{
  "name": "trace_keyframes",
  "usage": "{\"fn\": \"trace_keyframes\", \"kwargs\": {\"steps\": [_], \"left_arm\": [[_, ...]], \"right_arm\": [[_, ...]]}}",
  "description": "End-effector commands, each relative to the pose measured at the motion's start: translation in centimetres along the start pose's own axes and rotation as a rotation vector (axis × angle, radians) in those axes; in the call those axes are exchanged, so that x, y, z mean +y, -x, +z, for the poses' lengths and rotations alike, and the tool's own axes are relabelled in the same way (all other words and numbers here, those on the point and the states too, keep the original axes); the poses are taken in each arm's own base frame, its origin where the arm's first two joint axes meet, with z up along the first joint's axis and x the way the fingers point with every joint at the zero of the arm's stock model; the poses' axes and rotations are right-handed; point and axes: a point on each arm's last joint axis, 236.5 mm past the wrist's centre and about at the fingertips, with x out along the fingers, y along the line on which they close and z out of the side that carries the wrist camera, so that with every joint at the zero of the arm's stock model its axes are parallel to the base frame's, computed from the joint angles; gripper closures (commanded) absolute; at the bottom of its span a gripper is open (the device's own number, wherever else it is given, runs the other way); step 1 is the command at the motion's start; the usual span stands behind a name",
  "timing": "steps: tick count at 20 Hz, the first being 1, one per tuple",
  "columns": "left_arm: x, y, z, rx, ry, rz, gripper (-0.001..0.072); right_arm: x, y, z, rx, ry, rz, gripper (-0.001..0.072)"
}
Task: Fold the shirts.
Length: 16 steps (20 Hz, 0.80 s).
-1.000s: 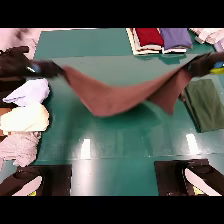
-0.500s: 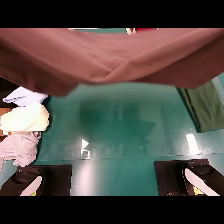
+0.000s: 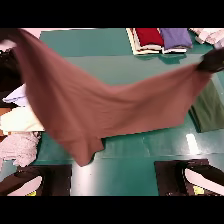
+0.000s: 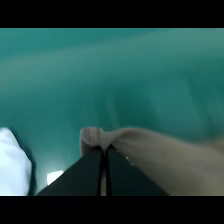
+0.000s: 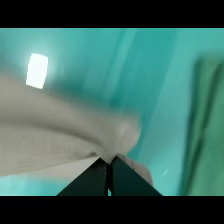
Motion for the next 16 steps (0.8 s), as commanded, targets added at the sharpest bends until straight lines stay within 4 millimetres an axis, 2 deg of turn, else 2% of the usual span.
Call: {"fn": "trace_keyframes", "kwargs": {"steps": [1, 3, 4, 5, 6, 7, 10, 12, 14, 16], "left_arm": [[1.8, -14.6, -9.8, 0.331, 0.042, 0.007, 0.0681], [2.4, -19.5, -13.9, 0.449, 0.060, 0.008, 0.0680], [2.5, -20.7, -15.1, 0.483, 0.064, 0.008, 0.0675], [2.7, -21.3, -15.7, 0.496, 0.067, 0.010, 0.0436], [3.1, -21.4, -15.7, 0.494, 0.075, 0.015, 0.0147], [3.8, -20.9, -15.4, 0.494, 0.084, 0.023, 0.0157], [6.8, -17.0, -14.8, 0.506, 0.142, 0.059, 0.0158], [7.7, -14.3, -15.6, 0.513, 0.203, 0.054, 0.0158], [7.6, -12.4, -18.9, 0.550, 0.237, 0.060, 0.0157], [5.7, -11.4, -23.8, 0.609, 0.284, 0.021, 0.0158]], "right_arm": [[-0.7, -11.7, -3.1, 0.296, -0.010, 0.030, 0.0695], [-1.1, -16.4, -2.8, 0.338, -0.008, 0.037, 0.0694], [-1.3, -18.1, -2.4, 0.343, -0.011, 0.038, 0.0693], [-1.4, -19.1, -1.8, 0.343, -0.006, 0.039, 0.0650], [-1.6, -19.7, -1.1, 0.341, -0.006, 0.038, 0.0384], [-1.9, -19.7, 0.1, 0.324, -0.006, 0.034, 0.0237], [-1.9, -17.3, 2.6, 0.254, -0.009, 0.091, 0.0266], [-1.4, -15.2, 3.1, 0.187, -0.042, 0.172, 0.0268], [-1.5, -13.4, 2.1, 0.137, -0.096, 0.219, 0.0268], [-1.7, -12.3, 0.1, 0.132, -0.140, 0.242, 0.0268]]}}
